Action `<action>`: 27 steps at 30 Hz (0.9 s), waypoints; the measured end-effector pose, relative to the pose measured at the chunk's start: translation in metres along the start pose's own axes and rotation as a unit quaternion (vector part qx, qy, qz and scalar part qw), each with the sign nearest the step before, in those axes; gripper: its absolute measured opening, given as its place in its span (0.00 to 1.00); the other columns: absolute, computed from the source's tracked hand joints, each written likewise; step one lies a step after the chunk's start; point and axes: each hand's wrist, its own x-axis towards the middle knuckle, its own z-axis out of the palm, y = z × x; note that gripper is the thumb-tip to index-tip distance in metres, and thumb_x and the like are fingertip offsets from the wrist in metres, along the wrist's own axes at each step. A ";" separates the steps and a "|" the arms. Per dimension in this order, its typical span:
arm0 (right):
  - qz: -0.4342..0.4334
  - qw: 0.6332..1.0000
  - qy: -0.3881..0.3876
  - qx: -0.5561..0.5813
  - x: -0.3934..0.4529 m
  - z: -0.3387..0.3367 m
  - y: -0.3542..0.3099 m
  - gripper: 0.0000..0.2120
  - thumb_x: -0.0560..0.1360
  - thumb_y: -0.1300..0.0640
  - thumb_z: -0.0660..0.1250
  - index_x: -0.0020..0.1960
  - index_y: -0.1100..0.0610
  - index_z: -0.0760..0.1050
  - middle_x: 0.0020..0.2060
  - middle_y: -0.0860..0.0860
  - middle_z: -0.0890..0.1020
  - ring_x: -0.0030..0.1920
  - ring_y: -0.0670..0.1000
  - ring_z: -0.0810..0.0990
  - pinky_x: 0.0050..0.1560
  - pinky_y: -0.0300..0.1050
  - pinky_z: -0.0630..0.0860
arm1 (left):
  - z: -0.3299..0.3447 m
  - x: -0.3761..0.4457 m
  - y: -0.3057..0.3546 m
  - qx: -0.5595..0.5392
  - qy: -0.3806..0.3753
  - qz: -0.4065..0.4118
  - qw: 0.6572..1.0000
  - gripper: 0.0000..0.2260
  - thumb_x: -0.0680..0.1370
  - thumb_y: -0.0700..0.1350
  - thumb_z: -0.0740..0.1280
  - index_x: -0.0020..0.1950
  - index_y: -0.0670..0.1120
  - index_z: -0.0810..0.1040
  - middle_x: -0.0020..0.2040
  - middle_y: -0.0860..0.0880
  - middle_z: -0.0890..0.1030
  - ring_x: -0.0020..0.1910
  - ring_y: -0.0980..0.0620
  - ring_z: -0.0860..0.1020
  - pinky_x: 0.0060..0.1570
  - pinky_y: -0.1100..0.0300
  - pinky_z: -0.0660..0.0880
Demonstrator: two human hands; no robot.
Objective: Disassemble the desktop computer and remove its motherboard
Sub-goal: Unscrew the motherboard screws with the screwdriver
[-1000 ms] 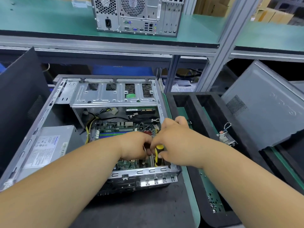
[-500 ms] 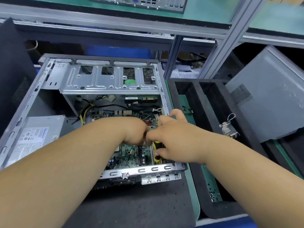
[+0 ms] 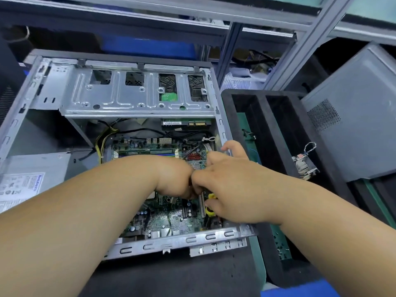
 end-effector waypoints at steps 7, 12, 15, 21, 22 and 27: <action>-0.003 0.998 -0.023 -0.054 0.002 -0.003 -0.003 0.11 0.78 0.43 0.59 0.45 0.48 0.62 0.37 0.44 0.75 0.49 0.48 0.63 0.70 0.56 0.46 | -0.002 0.000 0.003 0.005 -0.010 0.001 1.000 0.04 0.79 0.47 0.64 0.45 0.50 0.75 0.49 0.46 0.82 0.41 0.50 0.73 0.32 0.61 0.66; -0.012 0.999 -0.025 -0.039 0.003 -0.006 0.000 0.06 0.76 0.47 0.60 0.43 0.46 0.64 0.38 0.44 0.79 0.51 0.47 0.67 0.67 0.52 0.44 | 0.002 -0.001 0.004 0.002 -0.020 -0.030 0.999 0.07 0.78 0.50 0.65 0.47 0.48 0.79 0.47 0.45 0.83 0.37 0.50 0.70 0.25 0.68 0.63; -0.009 0.999 -0.017 -0.034 0.003 -0.007 0.003 0.05 0.76 0.47 0.59 0.43 0.46 0.66 0.37 0.45 0.79 0.51 0.47 0.68 0.67 0.53 0.45 | 0.001 -0.002 0.007 0.010 -0.020 -0.037 0.999 0.09 0.78 0.51 0.65 0.51 0.47 0.79 0.50 0.44 0.82 0.39 0.50 0.70 0.26 0.66 0.63; -0.013 0.999 -0.027 -0.039 0.004 -0.004 0.004 0.05 0.77 0.46 0.59 0.45 0.46 0.68 0.38 0.45 0.79 0.52 0.48 0.68 0.67 0.54 0.43 | 0.000 -0.004 0.011 0.039 -0.032 -0.035 0.998 0.10 0.79 0.51 0.64 0.54 0.46 0.79 0.40 0.47 0.75 0.39 0.49 0.69 0.27 0.61 0.62; -0.014 0.999 -0.027 -0.038 0.004 -0.004 0.004 0.05 0.77 0.46 0.59 0.45 0.46 0.68 0.38 0.45 0.79 0.52 0.47 0.68 0.68 0.54 0.43 | 0.000 -0.003 0.011 0.044 -0.033 -0.035 0.998 0.11 0.79 0.52 0.64 0.54 0.46 0.79 0.40 0.48 0.74 0.39 0.49 0.70 0.29 0.61 0.64; -0.018 0.999 -0.026 -0.041 0.002 0.000 0.002 0.06 0.76 0.45 0.60 0.45 0.46 0.71 0.38 0.45 0.80 0.51 0.47 0.68 0.68 0.53 0.44 | 0.003 -0.003 0.008 -0.010 -0.063 0.031 0.997 0.09 0.77 0.45 0.67 0.56 0.49 0.82 0.41 0.52 0.79 0.34 0.57 0.72 0.29 0.76 0.65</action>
